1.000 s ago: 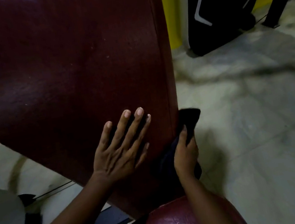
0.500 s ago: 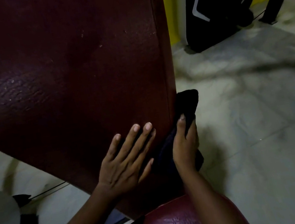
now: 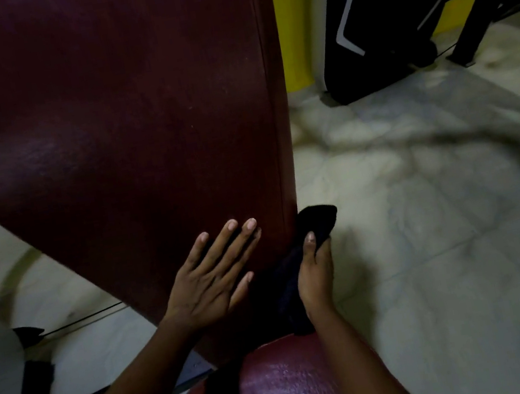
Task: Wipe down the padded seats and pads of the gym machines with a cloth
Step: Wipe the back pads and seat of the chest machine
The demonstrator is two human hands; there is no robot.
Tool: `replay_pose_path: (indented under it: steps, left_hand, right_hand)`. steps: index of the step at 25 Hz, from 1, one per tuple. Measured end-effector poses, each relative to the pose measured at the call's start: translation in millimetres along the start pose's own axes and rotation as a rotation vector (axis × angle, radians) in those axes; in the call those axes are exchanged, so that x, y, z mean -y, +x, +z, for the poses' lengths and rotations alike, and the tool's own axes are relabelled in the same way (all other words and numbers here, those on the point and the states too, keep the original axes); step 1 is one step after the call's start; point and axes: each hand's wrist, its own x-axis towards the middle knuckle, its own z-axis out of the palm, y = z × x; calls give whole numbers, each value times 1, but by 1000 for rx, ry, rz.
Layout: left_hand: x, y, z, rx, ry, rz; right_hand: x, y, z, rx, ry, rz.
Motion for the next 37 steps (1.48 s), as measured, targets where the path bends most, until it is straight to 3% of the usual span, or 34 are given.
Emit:
replay_pose_path:
  steps: [2, 4, 9, 12, 17, 19, 21, 27, 31, 34, 37]
  left_hand:
    - [-4, 3, -22, 87, -166, -56]
    - [-13, 8, -52, 129, -502, -235]
    - [-18, 31, -149, 207, -1733, -1258]
    - [-14, 24, -172, -12, -2109, -1441]
    - [35, -9, -194, -76, -2172, -1707]
    - [65, -21, -202, -169, -2192, -1815]
    - [91, -27, -207, -234, -2282, -1828]
    - [176, -50, -198, -568, -2247, -1866]
    - [228, -33, -182, -703, -2062, -1874]
    - [263, 3, -160, -659, -1917, -1830]
    - [281, 48, -139, -417, -1682, -1631]
  right_hand:
    - [27, -12, -17, 42, -5, -68]
    - [50, -36, -36, 120, -14, -91]
    - [92, -118, -62, 401, -53, -160]
    - [117, -158, -48, 613, -39, -120]
    - [159, -220, -7, 779, 4, 110]
    - [184, -235, 7, 873, -3, -6]
    - [199, -239, 18, 833, -63, -198]
    - [255, -219, 65, 534, -360, -832]
    - [286, -172, 105, 152, -646, -1167]
    - [283, -130, 127, -61, -855, -1364]
    - [273, -112, 138, -235, -826, -1483]
